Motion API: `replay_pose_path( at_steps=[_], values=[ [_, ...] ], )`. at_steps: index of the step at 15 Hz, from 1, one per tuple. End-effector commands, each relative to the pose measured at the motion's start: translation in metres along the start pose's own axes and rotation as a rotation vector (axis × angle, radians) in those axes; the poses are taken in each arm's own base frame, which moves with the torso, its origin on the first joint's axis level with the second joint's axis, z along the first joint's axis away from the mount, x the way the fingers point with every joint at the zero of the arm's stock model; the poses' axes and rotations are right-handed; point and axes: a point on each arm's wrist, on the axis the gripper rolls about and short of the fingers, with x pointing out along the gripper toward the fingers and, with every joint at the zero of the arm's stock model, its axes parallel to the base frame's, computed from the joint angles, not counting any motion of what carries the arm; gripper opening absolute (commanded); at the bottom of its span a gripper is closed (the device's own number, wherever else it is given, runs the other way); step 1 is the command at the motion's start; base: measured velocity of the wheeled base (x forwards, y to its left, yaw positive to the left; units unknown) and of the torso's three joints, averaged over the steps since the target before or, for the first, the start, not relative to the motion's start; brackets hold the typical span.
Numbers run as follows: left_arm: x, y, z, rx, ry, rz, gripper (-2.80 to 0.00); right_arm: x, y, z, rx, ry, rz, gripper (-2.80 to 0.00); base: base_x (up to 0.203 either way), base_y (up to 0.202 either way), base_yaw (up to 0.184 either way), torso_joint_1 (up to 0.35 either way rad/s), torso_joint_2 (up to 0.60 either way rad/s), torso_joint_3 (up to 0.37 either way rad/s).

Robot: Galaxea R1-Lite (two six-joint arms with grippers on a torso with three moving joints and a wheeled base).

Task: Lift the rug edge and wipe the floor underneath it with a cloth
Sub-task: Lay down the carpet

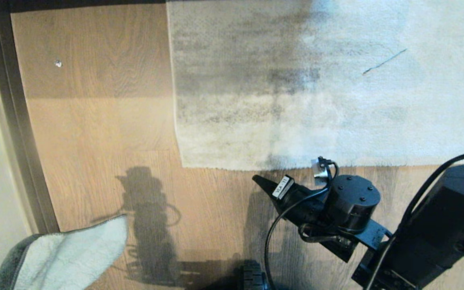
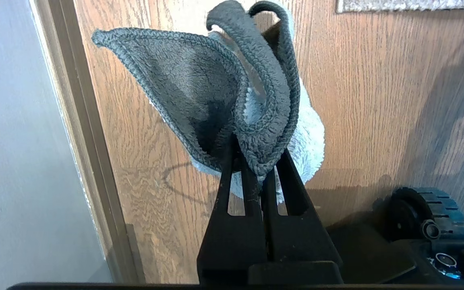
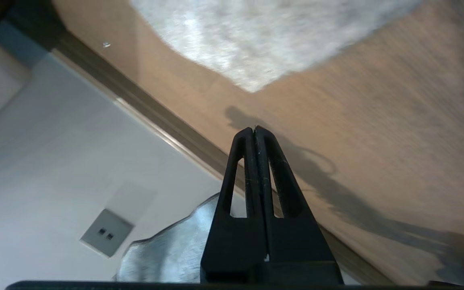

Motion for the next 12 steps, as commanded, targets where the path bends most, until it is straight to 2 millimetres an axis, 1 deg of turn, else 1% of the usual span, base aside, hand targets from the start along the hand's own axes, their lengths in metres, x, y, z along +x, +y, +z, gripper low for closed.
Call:
replay_pose_path(
  at_steps=[1, 4, 8, 12],
  values=[
    [0.0, 0.0, 0.0, 0.001, 0.0, 0.0, -2.8, 0.004, -0.012, 0.0, 0.005, -0.017, -0.003, -2.8, 0.0, 0.0, 0.0, 0.0, 0.0, 0.0],
    [0.0, 0.0, 0.0, -0.001, 0.0, 0.001, -2.8, 0.015, -0.034, 0.006, -0.015, -0.048, -0.053, -2.8, 0.0, 0.0, 0.0, 0.0, 0.0, 0.0],
    [0.0, 0.0, 0.0, 0.001, 0.0, 0.0, -2.8, 0.035, -0.043, 0.018, -0.027, -0.118, -0.039, -2.8, 0.0, 0.0, 0.0, 0.0, 0.0, 0.0],
    [0.0, 0.0, 0.0, -0.01, 0.0, 0.0, -2.8, 0.056, -0.062, 0.029, -0.063, -0.165, -0.034, -2.8, 0.0, 0.0, 0.0, 0.0, 0.0, 0.0]
  ],
)
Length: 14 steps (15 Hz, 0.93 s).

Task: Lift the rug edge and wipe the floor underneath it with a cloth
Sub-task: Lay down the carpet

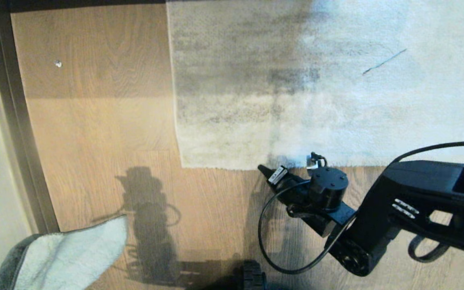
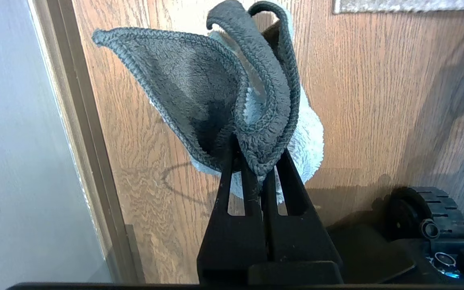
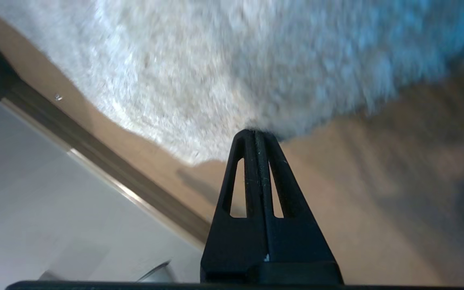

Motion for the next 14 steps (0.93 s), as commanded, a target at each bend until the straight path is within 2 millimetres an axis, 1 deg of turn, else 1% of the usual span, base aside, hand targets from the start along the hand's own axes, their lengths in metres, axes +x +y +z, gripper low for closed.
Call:
replay_pose_path(
  at_steps=[1, 4, 6, 8, 11, 13, 14],
  values=[
    [0.0, 0.0, 0.0, 0.001, -0.001, 0.001, -2.8, 0.012, -0.014, 0.003, -0.002, -0.038, 0.021, -2.8, 0.0, 0.0, 0.0, 0.0, 0.0, 0.0],
    [0.0, 0.0, 0.0, 0.0, -0.001, 0.001, -2.8, 0.015, -0.03, 0.0, -0.006, -0.035, -0.011, -2.8, 0.0, 0.0, 0.0, 0.0, 0.0, 0.0],
    [0.0, 0.0, 0.0, 0.0, -0.001, 0.0, -2.8, 0.014, -0.03, 0.0, -0.006, -0.033, -0.014, -2.8, 0.0, 0.0, 0.0, 0.0, 0.0, 0.0],
    [0.0, 0.0, 0.0, 0.0, -0.001, 0.0, -2.8, 0.012, -0.021, 0.005, -0.005, -0.044, 0.006, -2.8, 0.0, 0.0, 0.0, 0.0, 0.0, 0.0],
    [0.0, 0.0, 0.0, 0.001, -0.001, 0.0, -2.8, 0.005, -0.001, 0.017, -0.003, -0.065, 0.044, -2.8, 0.0, 0.0, 0.0, 0.0, 0.0, 0.0],
    [0.0, 0.0, 0.0, 0.0, -0.001, 0.0, -2.8, -0.007, 0.016, 0.027, -0.001, -0.07, 0.075, -2.8, 0.0, 0.0, 0.0, 0.0, 0.0, 0.0],
    [0.0, 0.0, 0.0, 0.0, -0.001, 0.0, -2.8, -0.014, 0.021, 0.029, -0.001, -0.052, 0.082, -2.8, 0.0, 0.0, 0.0, 0.0, 0.0, 0.0]
  ],
)
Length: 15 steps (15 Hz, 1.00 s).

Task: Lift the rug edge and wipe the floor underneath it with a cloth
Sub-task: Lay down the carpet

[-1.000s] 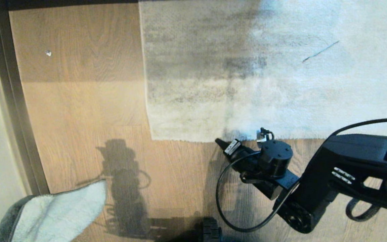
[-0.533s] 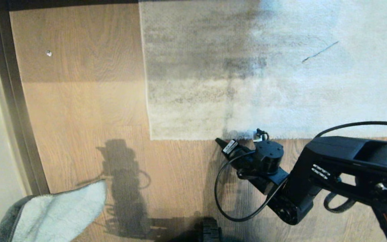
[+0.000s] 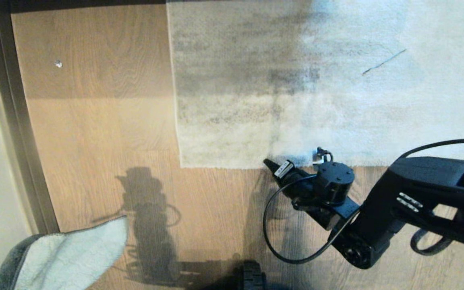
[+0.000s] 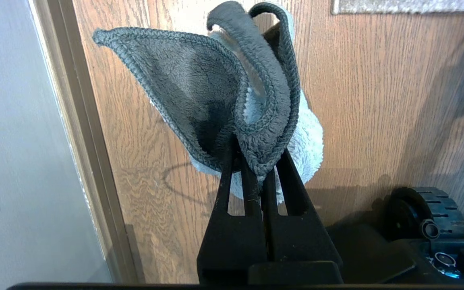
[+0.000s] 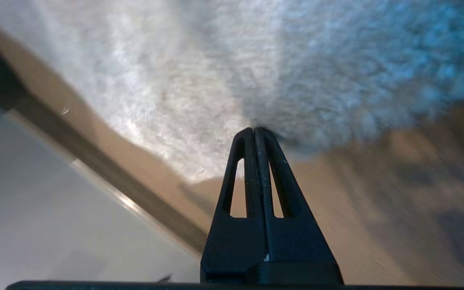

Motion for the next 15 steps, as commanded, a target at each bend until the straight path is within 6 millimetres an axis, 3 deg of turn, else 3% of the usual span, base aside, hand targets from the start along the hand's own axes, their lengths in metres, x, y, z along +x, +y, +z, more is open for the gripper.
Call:
replay_pose_path(
  at_steps=[1, 3, 7, 10, 15],
  values=[
    [0.0, 0.0, 0.0, -0.001, -0.001, 0.0, -2.8, -0.02, 0.026, 0.014, 0.005, 0.003, 0.08, -2.8, 0.0, 0.0, 0.0, 0.0, 0.0, 0.0],
    [0.0, 0.0, 0.0, 0.001, -0.001, 0.0, -2.8, -0.032, 0.026, 0.012, 0.006, 0.07, 0.085, -2.8, 0.0, 0.0, 0.0, 0.0, 0.0, 0.0],
    [0.0, 0.0, 0.0, 0.001, -0.001, 0.0, -2.8, -0.028, 0.004, -0.002, 0.034, 0.113, 0.024, -2.8, 0.0, 0.0, 0.0, 0.0, 0.0, 0.0],
    [0.0, 0.0, 0.0, -0.001, -0.001, 0.001, -2.8, -0.014, -0.022, -0.013, 0.039, 0.111, -0.029, -2.8, 0.0, 0.0, 0.0, 0.0, 0.0, 0.0],
    [0.0, 0.0, 0.0, 0.001, -0.001, 0.0, -2.8, 0.017, -0.032, 0.002, 0.03, -0.015, 0.005, -2.8, 0.0, 0.0, 0.0, 0.0, 0.0, 0.0]
  ],
)
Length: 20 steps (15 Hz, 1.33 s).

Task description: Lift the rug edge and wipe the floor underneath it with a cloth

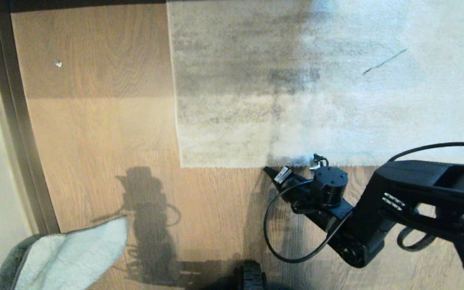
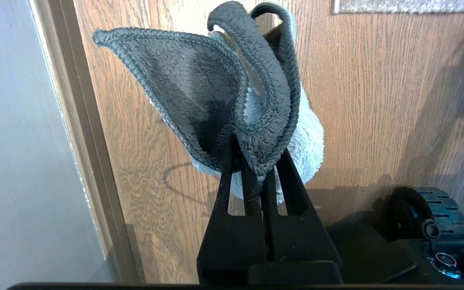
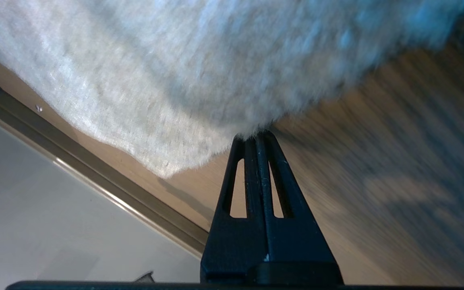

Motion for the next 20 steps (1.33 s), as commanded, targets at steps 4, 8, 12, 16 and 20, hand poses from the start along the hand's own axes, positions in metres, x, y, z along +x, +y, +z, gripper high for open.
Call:
replay_pose_path(
  at_steps=[4, 8, 12, 16, 20],
  values=[
    [0.0, 0.0, 0.0, -0.001, -0.001, 0.0, -2.8, 0.007, -0.01, 0.01, 0.006, -0.054, 0.026, -2.8, 0.0, 0.0, 0.0, 0.0, 0.0, 0.0],
    [0.0, 0.0, 0.0, -0.001, -0.001, 0.0, -2.8, 0.0, -0.001, 0.013, 0.008, -0.029, 0.045, -2.8, 0.0, 0.0, 0.0, 0.0, 0.0, 0.0],
    [0.0, 0.0, 0.0, -0.001, -0.001, 0.0, -2.8, -0.023, 0.006, 0.008, 0.013, 0.089, 0.049, -2.8, 0.0, 0.0, 0.0, 0.0, 0.0, 0.0],
    [0.0, 0.0, 0.0, 0.001, -0.001, 0.002, -2.8, -0.058, 0.013, -0.003, 0.027, 0.237, 0.034, -2.8, 0.0, 0.0, 0.0, 0.0, 0.0, 0.0],
    [0.0, 0.0, 0.0, -0.001, -0.001, 0.0, -2.8, -0.108, 0.025, -0.001, 0.037, 0.354, 0.018, -2.8, 0.0, 0.0, 0.0, 0.0, 0.0, 0.0]
  ],
)
